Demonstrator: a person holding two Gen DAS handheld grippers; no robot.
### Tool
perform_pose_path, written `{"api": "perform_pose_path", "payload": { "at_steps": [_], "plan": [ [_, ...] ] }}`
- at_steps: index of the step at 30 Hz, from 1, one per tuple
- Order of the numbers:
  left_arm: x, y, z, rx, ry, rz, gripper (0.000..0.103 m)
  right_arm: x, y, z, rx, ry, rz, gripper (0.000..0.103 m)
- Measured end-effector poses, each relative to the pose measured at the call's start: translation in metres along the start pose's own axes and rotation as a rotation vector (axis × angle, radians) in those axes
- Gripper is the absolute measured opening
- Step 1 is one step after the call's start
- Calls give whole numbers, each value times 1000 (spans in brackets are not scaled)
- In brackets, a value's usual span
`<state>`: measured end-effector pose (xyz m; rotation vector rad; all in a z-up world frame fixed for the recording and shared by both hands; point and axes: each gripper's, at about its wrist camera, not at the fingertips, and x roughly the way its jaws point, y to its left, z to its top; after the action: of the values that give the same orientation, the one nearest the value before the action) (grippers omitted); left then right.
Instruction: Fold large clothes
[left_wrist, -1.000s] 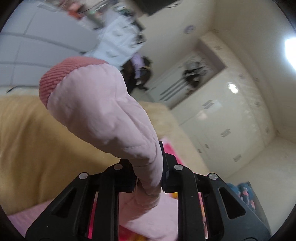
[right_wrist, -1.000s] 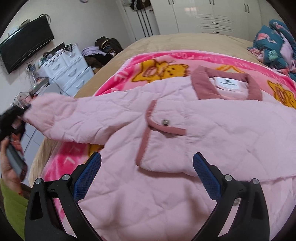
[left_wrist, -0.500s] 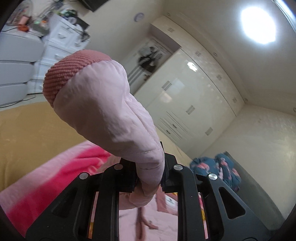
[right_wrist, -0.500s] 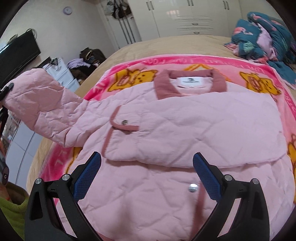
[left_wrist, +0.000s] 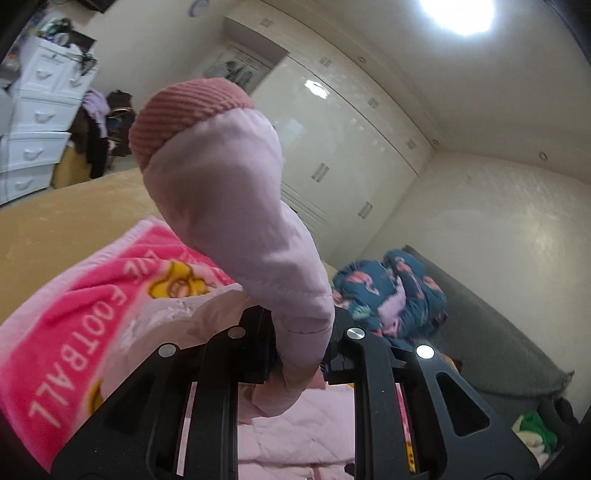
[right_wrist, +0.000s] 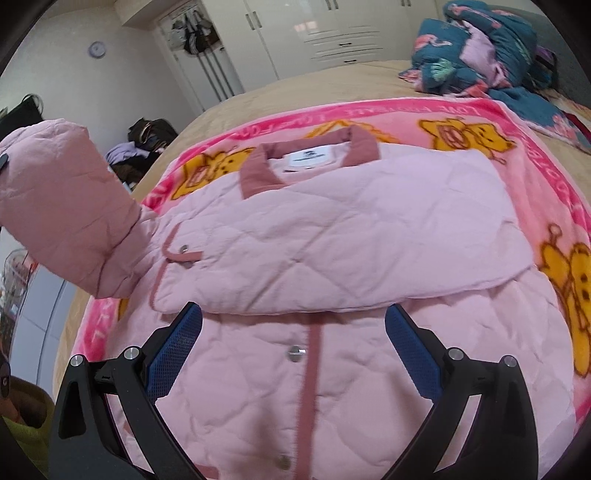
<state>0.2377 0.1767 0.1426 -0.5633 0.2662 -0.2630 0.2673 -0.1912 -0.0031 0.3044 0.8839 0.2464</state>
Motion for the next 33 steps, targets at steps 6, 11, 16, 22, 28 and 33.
{"api": "perform_pose_path", "payload": {
  "at_steps": [6,11,16,22,28,33],
  "plan": [
    [19,-24,-25,59,60,-47,11,-7,-34,-2,64,-14,-31,99],
    [39,-40,-49,103,125,-82,11,-10,-57,-4,119,-23,-55,99],
    [61,-55,-76,200,180,-97,11,-14,-76,-4,165,-36,-73,99],
    [87,-62,-107,250,275,-113,11,-15,-86,-6,205,-47,-72,99],
    [109,-70,-142,320,372,-99,12,-20,-103,-8,249,-58,-84,99],
    [126,-75,-175,390,466,-68,13,-26,-115,-9,286,-70,-90,99]
  ]
}}
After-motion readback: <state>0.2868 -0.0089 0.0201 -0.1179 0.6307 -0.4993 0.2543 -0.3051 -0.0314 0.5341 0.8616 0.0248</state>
